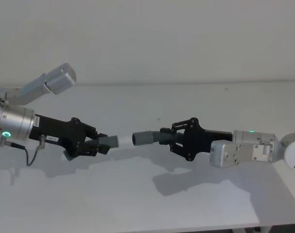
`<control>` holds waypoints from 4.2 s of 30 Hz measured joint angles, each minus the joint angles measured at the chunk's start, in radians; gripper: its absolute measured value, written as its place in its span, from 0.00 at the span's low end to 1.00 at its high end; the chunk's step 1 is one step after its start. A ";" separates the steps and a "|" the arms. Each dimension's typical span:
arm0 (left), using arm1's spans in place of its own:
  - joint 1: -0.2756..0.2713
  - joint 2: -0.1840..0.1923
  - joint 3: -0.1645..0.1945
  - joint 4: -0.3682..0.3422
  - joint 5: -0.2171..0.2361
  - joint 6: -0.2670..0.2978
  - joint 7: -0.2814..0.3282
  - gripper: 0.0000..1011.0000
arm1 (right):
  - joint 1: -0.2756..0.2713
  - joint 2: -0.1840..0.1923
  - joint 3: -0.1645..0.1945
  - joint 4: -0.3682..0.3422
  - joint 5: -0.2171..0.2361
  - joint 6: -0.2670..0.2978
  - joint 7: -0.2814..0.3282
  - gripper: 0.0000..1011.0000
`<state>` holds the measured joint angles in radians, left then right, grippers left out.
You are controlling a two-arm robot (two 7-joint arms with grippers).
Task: Use both hands to pick up one end of the pipe from the table, align the ends, and insert them.
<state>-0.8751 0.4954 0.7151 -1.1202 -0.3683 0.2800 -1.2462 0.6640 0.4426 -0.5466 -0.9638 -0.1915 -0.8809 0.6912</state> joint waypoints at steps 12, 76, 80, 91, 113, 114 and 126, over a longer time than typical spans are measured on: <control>0.000 0.000 0.000 0.000 0.000 0.000 0.000 0.33 | 0.004 -0.002 -0.010 0.005 0.004 -0.001 -0.006 0.23; 0.000 0.000 0.000 0.000 0.000 0.000 0.000 0.33 | 0.007 0.028 -0.060 -0.036 0.066 0.022 0.002 0.22; 0.000 0.001 0.000 0.000 0.000 0.000 0.000 0.33 | 0.010 0.028 -0.065 -0.036 0.069 0.021 0.003 0.22; 0.000 0.001 0.000 0.000 0.000 0.000 0.000 0.33 | 0.016 0.026 -0.079 -0.034 0.078 0.016 0.010 0.22; 0.000 0.000 0.000 0.000 -0.001 0.000 0.000 0.33 | 0.023 0.023 -0.104 -0.032 0.093 0.011 0.017 0.22; 0.000 0.000 0.000 0.000 -0.001 0.000 0.000 0.33 | 0.023 0.023 -0.106 -0.032 0.093 0.011 0.016 0.22; 0.000 0.000 0.000 0.000 0.000 0.000 0.000 0.33 | 0.024 0.024 -0.111 -0.032 0.096 0.011 0.011 0.22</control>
<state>-0.8750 0.4954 0.7151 -1.1202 -0.3684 0.2801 -1.2462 0.6881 0.4662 -0.6574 -0.9956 -0.0953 -0.8700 0.7023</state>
